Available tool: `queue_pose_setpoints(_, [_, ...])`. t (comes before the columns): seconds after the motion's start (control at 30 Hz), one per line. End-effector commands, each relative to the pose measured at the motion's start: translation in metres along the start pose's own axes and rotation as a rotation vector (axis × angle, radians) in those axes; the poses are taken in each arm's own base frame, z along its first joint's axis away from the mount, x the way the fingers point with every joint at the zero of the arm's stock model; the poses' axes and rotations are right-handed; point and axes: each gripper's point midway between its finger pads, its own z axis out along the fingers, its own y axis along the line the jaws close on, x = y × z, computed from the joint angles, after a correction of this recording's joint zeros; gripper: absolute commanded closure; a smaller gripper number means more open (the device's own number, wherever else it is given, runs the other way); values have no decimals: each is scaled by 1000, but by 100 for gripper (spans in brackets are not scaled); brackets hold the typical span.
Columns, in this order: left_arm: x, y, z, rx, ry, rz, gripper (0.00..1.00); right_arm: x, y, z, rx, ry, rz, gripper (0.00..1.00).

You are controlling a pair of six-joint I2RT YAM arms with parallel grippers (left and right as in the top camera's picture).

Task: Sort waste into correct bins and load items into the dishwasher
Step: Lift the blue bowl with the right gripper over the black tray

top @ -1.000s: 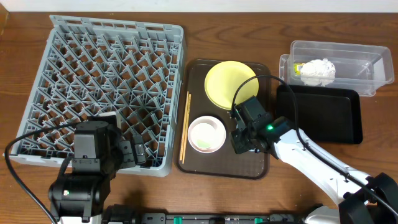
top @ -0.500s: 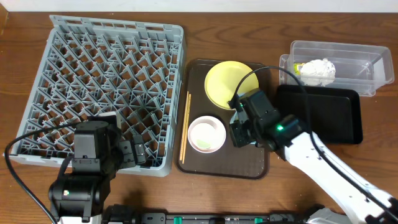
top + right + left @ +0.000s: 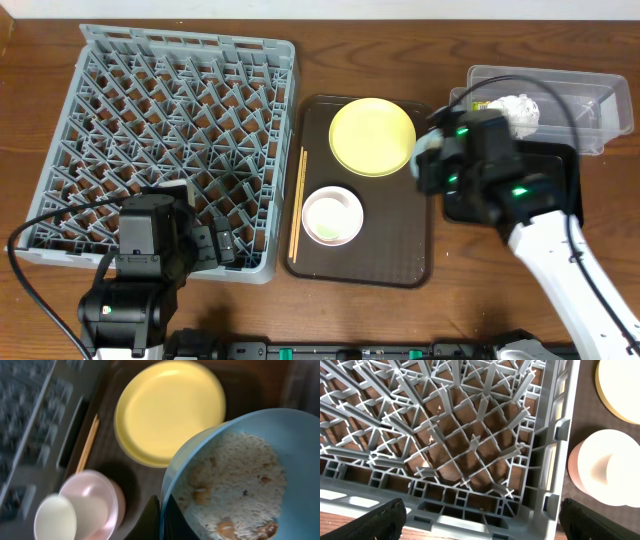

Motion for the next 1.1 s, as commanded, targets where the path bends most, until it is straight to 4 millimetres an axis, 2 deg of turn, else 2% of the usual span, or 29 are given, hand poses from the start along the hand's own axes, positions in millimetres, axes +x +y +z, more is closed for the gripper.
queue_pose_setpoints(0.0, [-5,-1,-4,3,-15,-2,2,-23,-12,-16,-116,-51,81,99])
queue_pose_setpoints(0.23, [-5,-2,-4,4,-15,-2,2,-25,-42,-17,-288,-17,255,99])
queue_pose_setpoints(0.33, [-5,-1,-4,3,-15,-2,2,-22,-47,-12,-362,13,311,99])
queue_pose_setpoints(0.7, [-5,-2,-4,4,-14,-2,2,-19,-85,8,-478,34,459,99])
queue_pose_setpoints(1.07, [-5,-2,-4,4,-14,-2,2,-20,-109,6,-704,8,596,99])
